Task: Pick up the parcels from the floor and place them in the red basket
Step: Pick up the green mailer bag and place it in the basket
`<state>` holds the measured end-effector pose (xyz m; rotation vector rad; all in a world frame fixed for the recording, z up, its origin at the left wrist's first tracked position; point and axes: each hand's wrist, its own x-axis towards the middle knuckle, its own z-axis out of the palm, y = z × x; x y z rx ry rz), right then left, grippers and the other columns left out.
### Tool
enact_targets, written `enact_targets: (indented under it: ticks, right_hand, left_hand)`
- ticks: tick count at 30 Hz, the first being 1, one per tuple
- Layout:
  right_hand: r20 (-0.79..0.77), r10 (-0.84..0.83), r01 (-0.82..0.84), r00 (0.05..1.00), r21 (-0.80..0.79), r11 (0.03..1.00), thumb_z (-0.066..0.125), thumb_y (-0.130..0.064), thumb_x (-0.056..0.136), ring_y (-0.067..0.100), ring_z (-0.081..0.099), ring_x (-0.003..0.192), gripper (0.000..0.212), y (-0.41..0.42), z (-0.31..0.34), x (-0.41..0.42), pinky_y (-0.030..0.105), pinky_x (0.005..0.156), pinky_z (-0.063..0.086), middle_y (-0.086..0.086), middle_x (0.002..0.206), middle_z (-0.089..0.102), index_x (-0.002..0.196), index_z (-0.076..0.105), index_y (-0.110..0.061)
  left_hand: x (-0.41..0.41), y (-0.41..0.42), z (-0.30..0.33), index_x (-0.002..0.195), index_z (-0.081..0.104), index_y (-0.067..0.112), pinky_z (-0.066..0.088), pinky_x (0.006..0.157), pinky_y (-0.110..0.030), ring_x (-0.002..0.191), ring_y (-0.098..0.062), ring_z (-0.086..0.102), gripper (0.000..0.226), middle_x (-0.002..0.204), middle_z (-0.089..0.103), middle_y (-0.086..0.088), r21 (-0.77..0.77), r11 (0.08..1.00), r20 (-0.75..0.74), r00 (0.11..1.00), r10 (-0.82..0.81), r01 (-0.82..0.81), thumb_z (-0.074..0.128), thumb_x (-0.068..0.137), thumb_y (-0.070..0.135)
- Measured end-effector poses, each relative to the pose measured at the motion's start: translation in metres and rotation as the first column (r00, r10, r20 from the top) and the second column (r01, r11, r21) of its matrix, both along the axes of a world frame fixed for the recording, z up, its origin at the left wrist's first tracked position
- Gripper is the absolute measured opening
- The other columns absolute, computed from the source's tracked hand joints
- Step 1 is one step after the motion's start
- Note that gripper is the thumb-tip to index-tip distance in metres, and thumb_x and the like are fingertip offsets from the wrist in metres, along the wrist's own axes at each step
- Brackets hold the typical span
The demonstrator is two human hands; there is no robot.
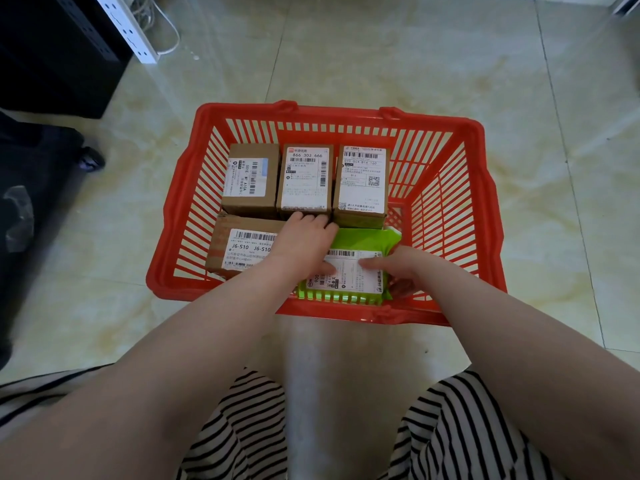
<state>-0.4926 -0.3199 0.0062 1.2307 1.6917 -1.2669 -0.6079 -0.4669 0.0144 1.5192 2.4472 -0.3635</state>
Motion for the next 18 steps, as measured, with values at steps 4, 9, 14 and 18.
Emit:
enact_targets:
  ticks: [4, 9, 14, 18]
  right_hand:
    - [-0.006, 0.032, -0.032, 0.999, 0.035, 0.999, 0.068, -0.048, 0.085, 0.035, 0.064, 0.104, 0.065, 0.000, 0.001, 0.000, 0.043, 0.084, 0.052, 0.018, 0.129, 0.061, 0.135, 0.049, -0.012]
    - [0.019, 0.060, -0.061, 0.998, 0.050, 0.997, 0.067, -0.057, 0.082, 0.030, 0.065, 0.093, 0.071, 0.006, 0.007, 0.004, 0.039, 0.073, 0.053, 0.018, 0.121, 0.065, 0.133, 0.052, -0.009]
    - [0.057, 0.240, -0.243, 0.969, 0.058, 0.968, 0.071, -0.057, 0.078, 0.026, 0.069, 0.089, 0.071, 0.017, 0.029, 0.004, 0.038, 0.077, 0.059, 0.011, 0.110, 0.068, 0.130, 0.056, -0.011]
    - [-0.001, 0.349, -0.336, 0.937, 0.268, 0.903, 0.068, -0.051, 0.084, 0.029, 0.072, 0.086, 0.056, 0.032, 0.075, 0.001, 0.040, 0.079, 0.061, 0.012, 0.099, 0.072, 0.114, 0.060, -0.005]
  left_hand:
    - [0.002, -0.001, 0.007, 0.130, 0.048, 0.018, 0.035, 0.100, -0.038, 0.118, -0.025, 0.053, 0.071, 0.130, 0.055, -0.004, -0.004, 1.000, -0.013, 1.000, -0.017, 0.017, 0.064, 0.077, 0.061]
    - [0.008, -0.001, 0.028, 0.128, 0.051, 0.017, 0.035, 0.103, -0.039, 0.119, -0.025, 0.053, 0.063, 0.128, 0.057, -0.004, 0.004, 0.998, -0.013, 0.998, -0.055, 0.055, 0.060, 0.082, 0.059]
    - [0.000, 0.005, 0.073, 0.122, 0.055, 0.019, 0.038, 0.098, -0.039, 0.107, -0.025, 0.058, 0.050, 0.116, 0.062, -0.001, 0.026, 0.995, 0.031, 0.994, -0.102, 0.101, 0.059, 0.087, 0.054]
    - [-0.014, 0.021, 0.107, 0.113, 0.058, 0.021, 0.039, 0.073, -0.032, 0.097, -0.023, 0.061, 0.036, 0.108, 0.065, 0.002, 0.033, 0.996, 0.124, 0.989, -0.083, 0.079, 0.059, 0.089, 0.047]
